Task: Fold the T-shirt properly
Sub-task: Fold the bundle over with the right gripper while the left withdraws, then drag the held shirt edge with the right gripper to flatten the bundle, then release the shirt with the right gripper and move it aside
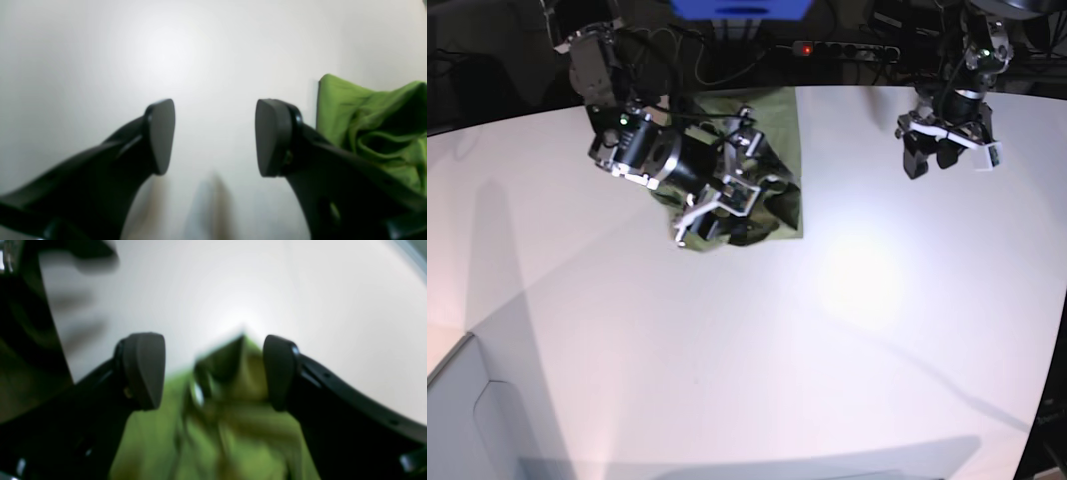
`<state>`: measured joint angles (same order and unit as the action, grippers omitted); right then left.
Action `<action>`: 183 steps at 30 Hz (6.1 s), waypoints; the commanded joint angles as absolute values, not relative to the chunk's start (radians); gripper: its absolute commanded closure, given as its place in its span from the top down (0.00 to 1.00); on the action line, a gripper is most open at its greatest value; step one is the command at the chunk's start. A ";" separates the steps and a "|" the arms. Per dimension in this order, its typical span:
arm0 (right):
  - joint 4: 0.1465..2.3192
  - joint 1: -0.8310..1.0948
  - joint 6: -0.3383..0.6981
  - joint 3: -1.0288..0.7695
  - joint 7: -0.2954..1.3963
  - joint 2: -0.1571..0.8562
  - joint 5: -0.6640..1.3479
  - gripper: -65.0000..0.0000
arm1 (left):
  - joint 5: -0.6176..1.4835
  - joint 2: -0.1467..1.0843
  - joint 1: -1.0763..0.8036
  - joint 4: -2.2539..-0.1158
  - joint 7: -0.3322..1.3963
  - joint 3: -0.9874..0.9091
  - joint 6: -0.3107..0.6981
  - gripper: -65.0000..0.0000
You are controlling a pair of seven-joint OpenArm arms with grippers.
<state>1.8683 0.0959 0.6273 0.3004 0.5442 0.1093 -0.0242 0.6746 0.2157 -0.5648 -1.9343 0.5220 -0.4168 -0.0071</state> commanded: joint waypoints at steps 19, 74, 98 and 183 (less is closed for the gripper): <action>1.667 0.050 0.645 0.111 0.512 0.105 -0.002 0.71 | 0.682 0.225 -0.564 -1.946 0.504 -0.424 -0.002 0.56; 1.963 0.377 0.642 0.467 0.510 0.166 -0.008 0.00 | 0.670 0.231 -0.314 -1.945 0.730 -0.641 -0.001 0.57; 1.856 0.219 0.641 0.591 0.512 0.219 -0.004 0.52 | 0.670 0.228 -0.338 -1.902 0.731 -0.688 0.001 0.57; 1.669 0.018 0.645 0.119 0.516 0.101 -0.002 0.00 | 0.891 0.139 -0.432 -1.844 0.788 -0.828 0.001 0.57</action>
<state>1.6516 0.0357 0.6353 0.1219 0.5476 0.0994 -0.0200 0.8730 0.1268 -0.4320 -1.8252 0.8055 -0.8215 -0.0029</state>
